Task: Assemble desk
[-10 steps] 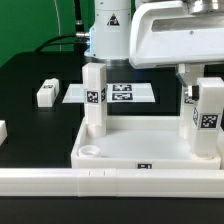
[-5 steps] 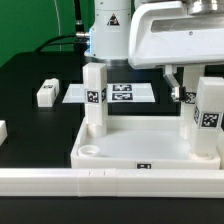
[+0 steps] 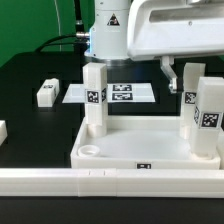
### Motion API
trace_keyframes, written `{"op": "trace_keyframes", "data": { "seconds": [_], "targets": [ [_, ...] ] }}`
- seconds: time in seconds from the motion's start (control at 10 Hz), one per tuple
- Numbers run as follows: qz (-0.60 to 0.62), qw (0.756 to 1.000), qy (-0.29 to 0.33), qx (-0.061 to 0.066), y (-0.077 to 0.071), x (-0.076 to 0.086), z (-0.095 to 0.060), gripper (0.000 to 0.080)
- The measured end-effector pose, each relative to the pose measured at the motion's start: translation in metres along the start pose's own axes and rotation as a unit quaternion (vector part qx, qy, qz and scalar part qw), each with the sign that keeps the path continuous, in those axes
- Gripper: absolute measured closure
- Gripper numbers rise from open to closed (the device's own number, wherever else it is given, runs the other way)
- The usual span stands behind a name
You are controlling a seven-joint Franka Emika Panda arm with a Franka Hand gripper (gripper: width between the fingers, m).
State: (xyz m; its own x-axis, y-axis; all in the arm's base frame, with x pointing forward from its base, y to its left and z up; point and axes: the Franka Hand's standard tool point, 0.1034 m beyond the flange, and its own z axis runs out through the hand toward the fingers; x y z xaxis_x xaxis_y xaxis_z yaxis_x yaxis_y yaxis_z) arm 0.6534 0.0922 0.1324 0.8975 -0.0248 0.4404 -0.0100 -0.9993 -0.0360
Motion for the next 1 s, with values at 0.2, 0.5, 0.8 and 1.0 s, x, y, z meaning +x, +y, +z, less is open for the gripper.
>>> {"op": "trace_keyframes", "data": {
  "seconds": [0.2, 0.5, 0.8, 1.0],
  "targets": [
    [0.002, 1.000, -0.005, 0.003, 0.000, 0.003, -0.005, 0.0151],
    [0.007, 0.999, -0.053, 0.004, 0.000, -0.009, 0.002, 0.0151],
    [0.008, 0.984, -0.176, 0.009, 0.004, -0.013, 0.005, 0.0151],
    [0.014, 0.976, -0.219, 0.011, 0.002, -0.011, 0.005, 0.0151]
  ]
}}
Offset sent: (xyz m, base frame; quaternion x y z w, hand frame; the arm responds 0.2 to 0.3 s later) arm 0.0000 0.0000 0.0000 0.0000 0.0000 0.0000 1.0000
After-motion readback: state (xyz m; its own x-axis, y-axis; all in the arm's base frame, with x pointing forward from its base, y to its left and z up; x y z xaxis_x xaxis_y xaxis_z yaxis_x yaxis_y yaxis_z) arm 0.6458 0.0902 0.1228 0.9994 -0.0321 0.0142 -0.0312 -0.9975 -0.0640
